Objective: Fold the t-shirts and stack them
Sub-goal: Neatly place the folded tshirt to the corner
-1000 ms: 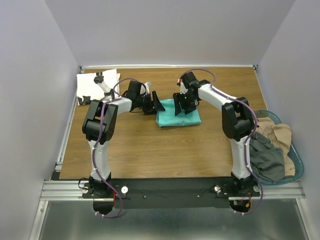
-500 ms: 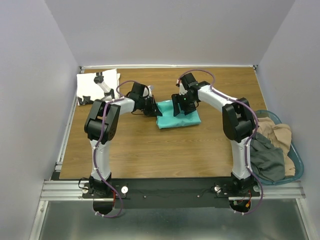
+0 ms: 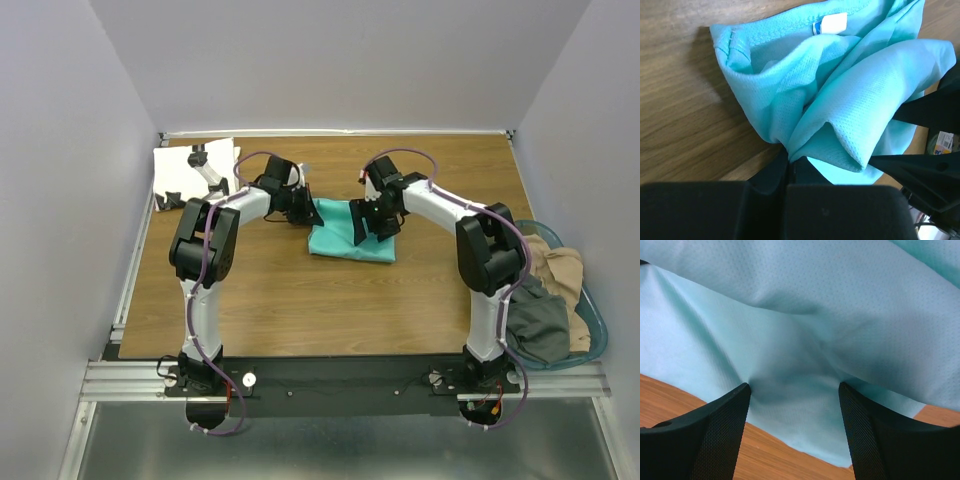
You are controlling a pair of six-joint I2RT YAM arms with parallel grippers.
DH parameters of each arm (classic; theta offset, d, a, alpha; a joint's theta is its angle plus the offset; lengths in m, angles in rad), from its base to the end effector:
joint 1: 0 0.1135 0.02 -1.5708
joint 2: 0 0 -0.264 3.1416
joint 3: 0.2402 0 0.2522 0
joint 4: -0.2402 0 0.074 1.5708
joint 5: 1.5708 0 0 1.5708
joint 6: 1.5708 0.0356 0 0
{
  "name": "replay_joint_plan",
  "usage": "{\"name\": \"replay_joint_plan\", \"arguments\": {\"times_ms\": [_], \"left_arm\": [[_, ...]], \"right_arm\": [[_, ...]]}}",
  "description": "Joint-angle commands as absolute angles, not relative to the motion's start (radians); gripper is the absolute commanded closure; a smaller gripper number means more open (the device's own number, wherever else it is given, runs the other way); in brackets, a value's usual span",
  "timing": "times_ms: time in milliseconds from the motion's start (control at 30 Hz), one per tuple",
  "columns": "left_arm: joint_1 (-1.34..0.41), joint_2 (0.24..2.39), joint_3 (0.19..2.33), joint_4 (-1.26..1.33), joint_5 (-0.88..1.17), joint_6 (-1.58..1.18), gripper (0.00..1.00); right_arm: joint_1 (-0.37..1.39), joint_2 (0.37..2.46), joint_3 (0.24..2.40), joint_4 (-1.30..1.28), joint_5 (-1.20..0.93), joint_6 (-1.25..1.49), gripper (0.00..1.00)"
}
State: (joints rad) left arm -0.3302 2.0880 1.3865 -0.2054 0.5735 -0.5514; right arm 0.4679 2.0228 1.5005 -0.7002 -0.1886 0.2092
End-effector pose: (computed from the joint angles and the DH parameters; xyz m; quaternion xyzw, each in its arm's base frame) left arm 0.4103 -0.1611 0.1489 -0.0085 0.9114 -0.3752 0.1686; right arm 0.3671 0.1930 0.1784 -0.1426 0.9702 0.1448 0.1319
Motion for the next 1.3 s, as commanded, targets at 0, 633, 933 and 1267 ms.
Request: {"name": "replay_joint_plan", "arguments": {"times_ms": [0, 633, 933, 1267], "left_arm": [[-0.296, 2.062, 1.427, -0.242, 0.568, -0.509, 1.00], [-0.200, 2.100, 1.885, -0.773, 0.252, -0.152, 1.00], [-0.132, 2.106, 1.997, -0.822, 0.247, -0.068, 1.00], [-0.038, 2.149, 2.085, -0.821, 0.331, -0.008, 1.00]], "right_arm": [[0.471, 1.971, 1.473, -0.733, -0.117, 0.232, 0.21], [0.469, 1.904, 1.473, -0.752, -0.031, 0.273, 0.19], [0.468, 1.913, 1.489, -0.767, -0.026, 0.264, 0.19], [0.466, 1.919, 1.500, -0.781, -0.032, 0.258, 0.19]]}}
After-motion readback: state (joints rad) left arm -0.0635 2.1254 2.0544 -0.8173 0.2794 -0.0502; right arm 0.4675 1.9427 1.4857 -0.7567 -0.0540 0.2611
